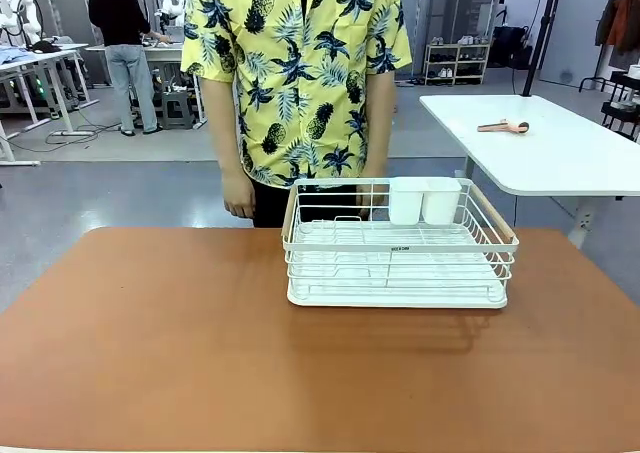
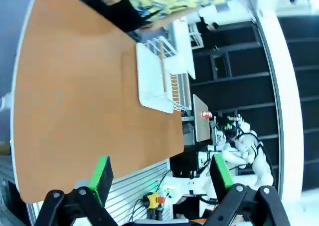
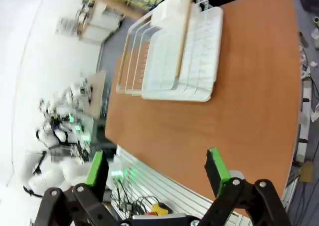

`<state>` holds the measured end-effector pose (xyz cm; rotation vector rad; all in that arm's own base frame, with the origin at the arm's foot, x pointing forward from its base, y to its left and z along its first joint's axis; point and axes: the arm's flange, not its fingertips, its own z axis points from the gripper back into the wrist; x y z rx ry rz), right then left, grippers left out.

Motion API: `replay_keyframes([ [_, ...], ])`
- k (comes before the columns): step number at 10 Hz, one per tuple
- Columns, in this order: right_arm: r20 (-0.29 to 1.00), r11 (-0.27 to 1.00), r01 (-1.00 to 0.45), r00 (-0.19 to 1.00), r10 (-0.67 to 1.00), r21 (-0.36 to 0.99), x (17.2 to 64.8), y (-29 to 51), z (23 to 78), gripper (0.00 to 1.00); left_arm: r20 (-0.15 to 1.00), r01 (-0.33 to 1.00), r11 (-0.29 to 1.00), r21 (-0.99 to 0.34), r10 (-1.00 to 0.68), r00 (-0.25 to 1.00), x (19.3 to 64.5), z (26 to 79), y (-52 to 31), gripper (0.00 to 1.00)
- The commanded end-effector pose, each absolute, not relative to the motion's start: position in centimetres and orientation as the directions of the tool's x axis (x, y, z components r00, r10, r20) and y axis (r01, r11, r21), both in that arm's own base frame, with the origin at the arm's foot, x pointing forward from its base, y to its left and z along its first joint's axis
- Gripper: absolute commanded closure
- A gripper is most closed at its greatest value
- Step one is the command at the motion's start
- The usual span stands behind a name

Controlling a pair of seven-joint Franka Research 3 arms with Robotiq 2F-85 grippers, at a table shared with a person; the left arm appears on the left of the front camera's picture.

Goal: Clean the table.
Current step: Pick up the Lint Roller when the human hands it over.

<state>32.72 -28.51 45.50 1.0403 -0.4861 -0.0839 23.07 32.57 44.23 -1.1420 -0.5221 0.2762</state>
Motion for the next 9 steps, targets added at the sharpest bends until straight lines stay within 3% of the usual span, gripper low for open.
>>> replay_keyframes([
  [1, 0.343, 0.501, -0.144, 0.879, -0.331, 0.853, 33.7, -27.9, 44.6, 0.0, 0.215, 0.022, 0.382, -0.924, 0.473, 0.855, 25.6, 46.8, 31.3, 0.0],
  [2, 0.334, 0.523, -0.147, 0.898, -0.285, 0.84, 34.3, -27.5, 43.9, 0.0, 0.216, 0.032, 0.389, -0.921, 0.44, 0.872, 26.6, 46.8, 30.4, 0.0],
  [3, 0.33, 0.507, -0.129, 0.885, -0.33, 0.853, 32.8, -29.0, 44.6, 0.0, 0.222, 0.017, 0.395, -0.918, 0.479, 0.849, 24.2, 44.4, 32.4, 0.0],
  [9, 0.33, 0.507, -0.129, 0.885, -0.33, 0.853, 32.8, -29.0, 44.6, 0.0, 0.222, 0.017, 0.395, -0.918, 0.479, 0.849, 24.2, 44.4, 32.4, 0.0],
])
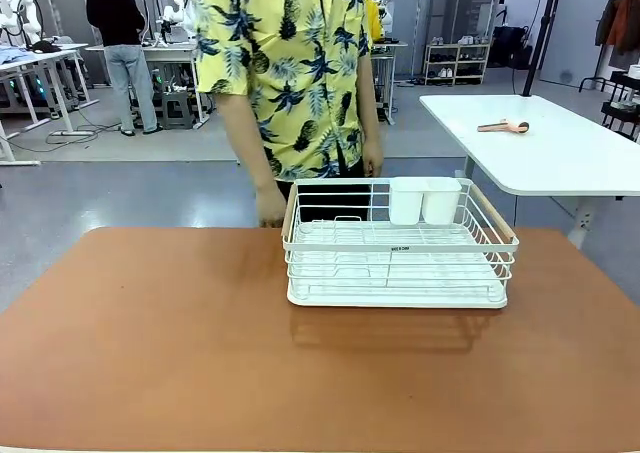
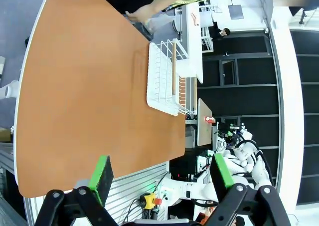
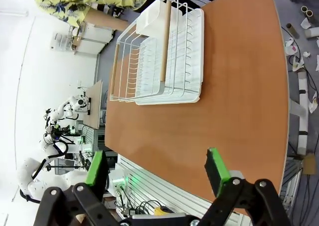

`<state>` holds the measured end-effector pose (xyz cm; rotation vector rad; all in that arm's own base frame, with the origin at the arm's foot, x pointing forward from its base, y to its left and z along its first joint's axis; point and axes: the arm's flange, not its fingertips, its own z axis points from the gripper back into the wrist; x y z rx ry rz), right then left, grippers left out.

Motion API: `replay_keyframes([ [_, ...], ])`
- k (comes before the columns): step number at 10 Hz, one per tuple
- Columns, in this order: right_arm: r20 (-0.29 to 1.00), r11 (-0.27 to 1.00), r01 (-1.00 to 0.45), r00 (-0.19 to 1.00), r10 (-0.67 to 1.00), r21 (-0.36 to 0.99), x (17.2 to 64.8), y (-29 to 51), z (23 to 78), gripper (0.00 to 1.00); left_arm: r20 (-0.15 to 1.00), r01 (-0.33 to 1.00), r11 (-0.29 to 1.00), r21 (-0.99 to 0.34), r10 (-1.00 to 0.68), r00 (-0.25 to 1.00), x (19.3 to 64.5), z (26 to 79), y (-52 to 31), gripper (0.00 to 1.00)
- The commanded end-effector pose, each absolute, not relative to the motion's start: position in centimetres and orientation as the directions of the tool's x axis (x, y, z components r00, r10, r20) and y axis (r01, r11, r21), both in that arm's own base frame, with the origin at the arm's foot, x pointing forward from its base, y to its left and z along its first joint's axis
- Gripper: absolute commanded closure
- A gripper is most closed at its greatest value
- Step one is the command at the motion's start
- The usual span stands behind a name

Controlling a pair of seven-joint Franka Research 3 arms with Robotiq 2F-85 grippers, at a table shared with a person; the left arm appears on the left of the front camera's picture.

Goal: Clean the table.
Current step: Pick up the Lint Roller when the human hands it over.

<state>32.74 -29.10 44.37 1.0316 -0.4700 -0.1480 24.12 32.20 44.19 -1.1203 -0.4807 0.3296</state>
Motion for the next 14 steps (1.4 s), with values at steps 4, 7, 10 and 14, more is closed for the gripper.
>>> replay_keyframes([
  [4, 0.33, 0.507, -0.129, 0.885, -0.33, 0.853, 32.77, -29.05, 44.61, 0.0, 0.222, 0.017, 0.395, -0.918, 0.479, 0.849, 24.2, 44.39, 32.4, 0.0],
  [7, 0.33, 0.507, -0.129, 0.885, -0.33, 0.853, 32.77, -29.05, 44.61, 0.0, 0.222, 0.017, 0.395, -0.918, 0.479, 0.849, 24.2, 44.39, 32.4, 0.0],
  [10, 0.33, 0.507, -0.129, 0.885, -0.33, 0.853, 32.77, -29.05, 44.61, 0.0, 0.222, 0.017, 0.395, -0.918, 0.479, 0.849, 24.2, 44.39, 32.4, 0.0],
  [14, 0.33, 0.507, -0.129, 0.885, -0.33, 0.853, 32.77, -29.05, 44.61, 0.0, 0.222, 0.017, 0.395, -0.918, 0.479, 0.849, 24.2, 44.39, 32.4, 0.0],
])
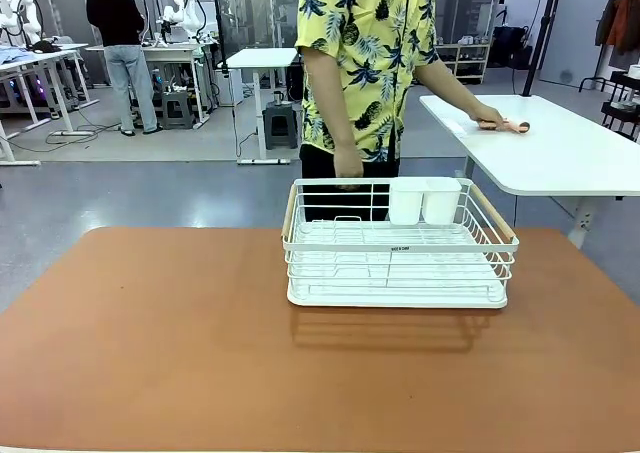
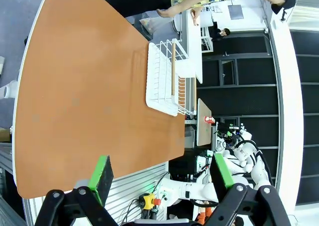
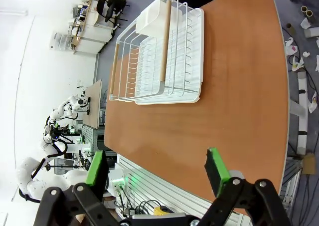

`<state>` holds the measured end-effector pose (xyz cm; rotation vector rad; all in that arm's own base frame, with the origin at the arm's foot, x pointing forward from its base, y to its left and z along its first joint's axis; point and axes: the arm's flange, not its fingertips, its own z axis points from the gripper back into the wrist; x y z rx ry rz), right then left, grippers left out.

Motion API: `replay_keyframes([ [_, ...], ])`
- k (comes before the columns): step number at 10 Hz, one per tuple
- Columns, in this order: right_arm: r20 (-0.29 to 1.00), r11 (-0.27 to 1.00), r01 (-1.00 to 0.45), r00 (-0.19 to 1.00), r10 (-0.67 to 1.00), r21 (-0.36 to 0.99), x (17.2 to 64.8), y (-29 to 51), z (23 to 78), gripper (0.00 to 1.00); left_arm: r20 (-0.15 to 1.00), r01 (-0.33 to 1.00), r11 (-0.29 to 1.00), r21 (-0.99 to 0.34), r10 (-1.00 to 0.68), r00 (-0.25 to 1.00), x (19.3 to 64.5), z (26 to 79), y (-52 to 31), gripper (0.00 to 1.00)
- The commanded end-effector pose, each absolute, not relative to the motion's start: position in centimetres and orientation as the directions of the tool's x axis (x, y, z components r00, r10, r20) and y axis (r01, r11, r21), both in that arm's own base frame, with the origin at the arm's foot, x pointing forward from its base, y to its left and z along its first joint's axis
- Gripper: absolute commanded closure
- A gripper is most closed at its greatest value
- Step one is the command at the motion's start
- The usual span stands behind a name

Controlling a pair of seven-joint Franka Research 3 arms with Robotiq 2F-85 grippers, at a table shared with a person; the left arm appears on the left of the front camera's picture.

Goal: Clean the table.
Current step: Pick up the Lint Roller when the human hands it over.

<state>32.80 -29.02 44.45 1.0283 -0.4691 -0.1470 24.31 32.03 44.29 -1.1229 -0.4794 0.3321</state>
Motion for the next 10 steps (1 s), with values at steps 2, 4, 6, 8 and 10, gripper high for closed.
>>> replay_keyframes([
  [2, 0.33, 0.507, -0.129, 0.885, -0.33, 0.853, 32.77, -29.05, 44.61, 0.0, 0.222, 0.017, 0.395, -0.918, 0.479, 0.849, 24.2, 44.39, 32.4, 0.0],
  [4, 0.33, 0.507, -0.129, 0.885, -0.33, 0.853, 32.77, -29.05, 44.61, 0.0, 0.222, 0.017, 0.395, -0.918, 0.479, 0.849, 24.2, 44.39, 32.4, 0.0],
  [6, 0.33, 0.507, -0.129, 0.885, -0.33, 0.853, 32.77, -29.05, 44.61, 0.0, 0.222, 0.017, 0.395, -0.918, 0.479, 0.849, 24.2, 44.39, 32.4, 0.0],
  [8, 0.33, 0.507, -0.129, 0.885, -0.33, 0.853, 32.77, -29.05, 44.61, 0.0, 0.222, 0.017, 0.395, -0.918, 0.479, 0.849, 24.2, 44.39, 32.4, 0.0],
  [10, 0.33, 0.507, -0.129, 0.885, -0.33, 0.853, 32.77, -29.05, 44.61, 0.0, 0.222, 0.017, 0.395, -0.918, 0.479, 0.849, 24.2, 44.39, 32.4, 0.0],
])
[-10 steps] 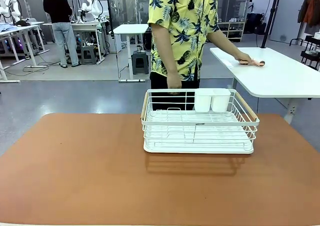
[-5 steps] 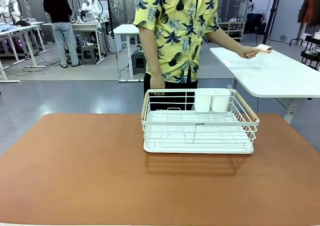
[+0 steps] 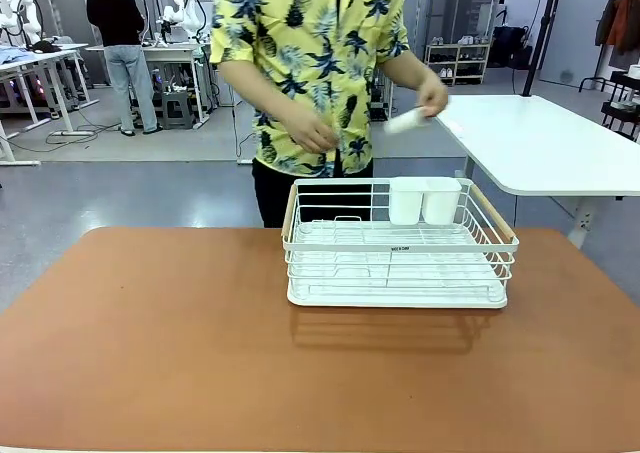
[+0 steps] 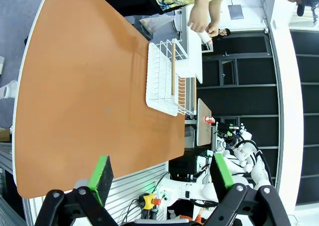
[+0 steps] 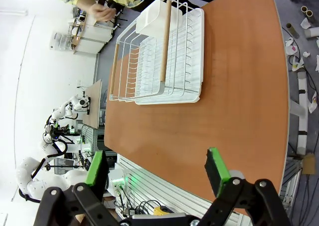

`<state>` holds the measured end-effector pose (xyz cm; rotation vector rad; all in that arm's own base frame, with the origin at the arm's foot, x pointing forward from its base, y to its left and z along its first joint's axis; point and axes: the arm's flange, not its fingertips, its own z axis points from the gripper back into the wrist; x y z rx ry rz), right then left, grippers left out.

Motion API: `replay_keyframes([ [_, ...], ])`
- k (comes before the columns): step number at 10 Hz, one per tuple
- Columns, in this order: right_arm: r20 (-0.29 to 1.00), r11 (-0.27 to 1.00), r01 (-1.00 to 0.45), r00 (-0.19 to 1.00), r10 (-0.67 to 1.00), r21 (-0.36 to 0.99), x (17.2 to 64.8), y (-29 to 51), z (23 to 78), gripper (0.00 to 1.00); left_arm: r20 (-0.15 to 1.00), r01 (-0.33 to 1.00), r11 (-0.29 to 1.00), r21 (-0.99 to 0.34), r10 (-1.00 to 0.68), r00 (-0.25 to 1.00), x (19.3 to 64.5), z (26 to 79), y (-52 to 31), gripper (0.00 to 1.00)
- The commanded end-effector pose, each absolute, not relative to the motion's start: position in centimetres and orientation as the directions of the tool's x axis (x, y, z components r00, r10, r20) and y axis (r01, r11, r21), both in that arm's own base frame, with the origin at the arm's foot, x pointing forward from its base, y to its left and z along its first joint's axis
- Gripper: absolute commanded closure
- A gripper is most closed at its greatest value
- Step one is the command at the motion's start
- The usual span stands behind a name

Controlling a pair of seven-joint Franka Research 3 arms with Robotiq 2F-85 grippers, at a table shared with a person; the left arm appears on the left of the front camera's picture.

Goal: Clean the table.
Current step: Pick up the Lint Roller when the human hands it over.

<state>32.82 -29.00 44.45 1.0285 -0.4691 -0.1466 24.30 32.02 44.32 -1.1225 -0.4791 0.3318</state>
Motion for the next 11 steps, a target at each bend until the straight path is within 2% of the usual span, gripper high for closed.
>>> replay_keyframes([
  [1, 0.33, 0.507, -0.129, 0.885, -0.33, 0.853, 32.77, -29.05, 44.61, 0.0, 0.222, 0.017, 0.395, -0.918, 0.479, 0.849, 24.2, 44.39, 32.4, 0.0],
  [11, 0.33, 0.507, -0.129, 0.885, -0.33, 0.853, 32.77, -29.05, 44.61, 0.0, 0.222, 0.017, 0.395, -0.918, 0.479, 0.849, 24.2, 44.39, 32.4, 0.0],
])
